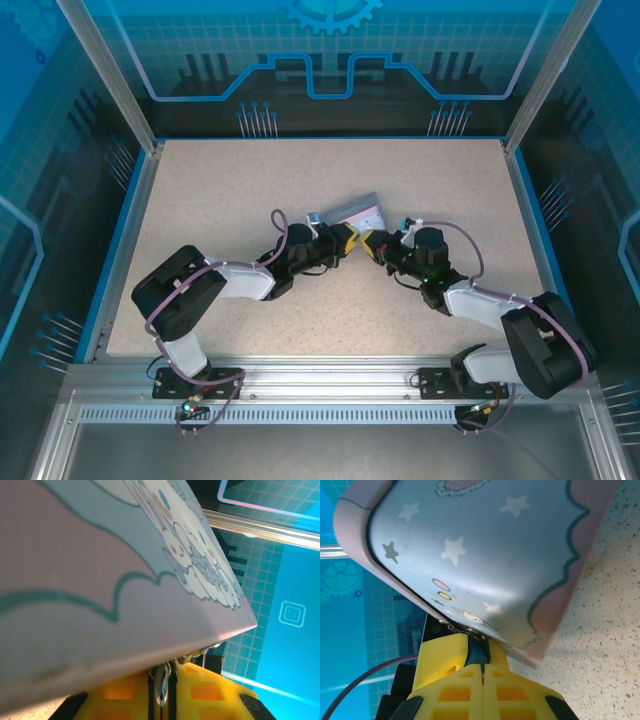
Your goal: Unlock the padlock with the key
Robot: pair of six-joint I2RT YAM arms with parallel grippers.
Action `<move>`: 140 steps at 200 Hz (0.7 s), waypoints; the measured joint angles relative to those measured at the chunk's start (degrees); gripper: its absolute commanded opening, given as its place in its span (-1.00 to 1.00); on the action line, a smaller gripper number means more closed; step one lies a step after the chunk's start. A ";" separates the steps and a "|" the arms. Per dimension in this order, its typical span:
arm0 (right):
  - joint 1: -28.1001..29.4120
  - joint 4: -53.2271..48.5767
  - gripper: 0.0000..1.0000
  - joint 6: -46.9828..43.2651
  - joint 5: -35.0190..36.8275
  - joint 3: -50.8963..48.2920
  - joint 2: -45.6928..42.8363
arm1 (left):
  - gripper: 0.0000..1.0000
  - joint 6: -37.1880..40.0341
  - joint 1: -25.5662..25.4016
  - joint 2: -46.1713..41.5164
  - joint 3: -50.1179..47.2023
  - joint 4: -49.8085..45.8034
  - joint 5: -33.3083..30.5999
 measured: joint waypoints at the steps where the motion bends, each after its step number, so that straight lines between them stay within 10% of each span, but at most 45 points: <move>1: 0.00 0.04 -1.00 0.00 0.02 0.00 0.04 | -1.00 -0.02 0.00 0.00 0.00 -0.04 -0.02; 140: 1.46 7.74 -1.00 9.31 3.96 2.56 13.92 | -1.00 -0.02 0.11 5.97 0.31 0.92 -6.43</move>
